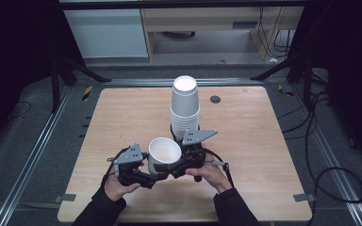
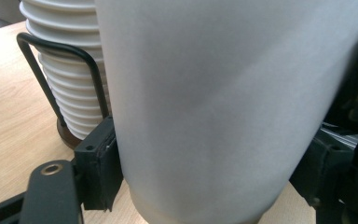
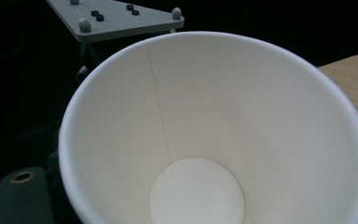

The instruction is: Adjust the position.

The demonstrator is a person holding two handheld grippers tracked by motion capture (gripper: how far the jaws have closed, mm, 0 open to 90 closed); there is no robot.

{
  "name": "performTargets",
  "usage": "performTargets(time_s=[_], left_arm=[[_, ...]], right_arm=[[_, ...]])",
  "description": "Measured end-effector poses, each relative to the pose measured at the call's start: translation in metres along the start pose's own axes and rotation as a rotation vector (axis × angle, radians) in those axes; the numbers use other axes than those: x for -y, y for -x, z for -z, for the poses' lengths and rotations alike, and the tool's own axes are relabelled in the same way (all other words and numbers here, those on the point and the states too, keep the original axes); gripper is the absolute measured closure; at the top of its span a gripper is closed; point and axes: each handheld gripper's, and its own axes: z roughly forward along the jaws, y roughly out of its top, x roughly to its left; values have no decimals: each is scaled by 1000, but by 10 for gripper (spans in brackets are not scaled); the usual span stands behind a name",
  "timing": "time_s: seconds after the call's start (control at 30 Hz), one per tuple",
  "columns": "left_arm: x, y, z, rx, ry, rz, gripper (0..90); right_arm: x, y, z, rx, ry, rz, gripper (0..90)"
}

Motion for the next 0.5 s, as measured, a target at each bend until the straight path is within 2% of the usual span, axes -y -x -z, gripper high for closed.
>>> performTargets(time_s=[0.13, 0.23, 0.4, 0.5], left_arm=[[1, -1, 1, 1, -26, -6, 173], [4, -5, 5, 2, -35, 1, 156], [9, -15, 13, -40, -38, 30, 158], [12, -21, 17, -81, -51, 43, 157]], right_arm=[[-3, -1, 5, 9, 15, 11, 149], [-7, -2, 15, 41, 14, 31, 149], [-13, -5, 37, 107, 3, 68, 149], [-15, -6, 51, 150, -3, 82, 148]])
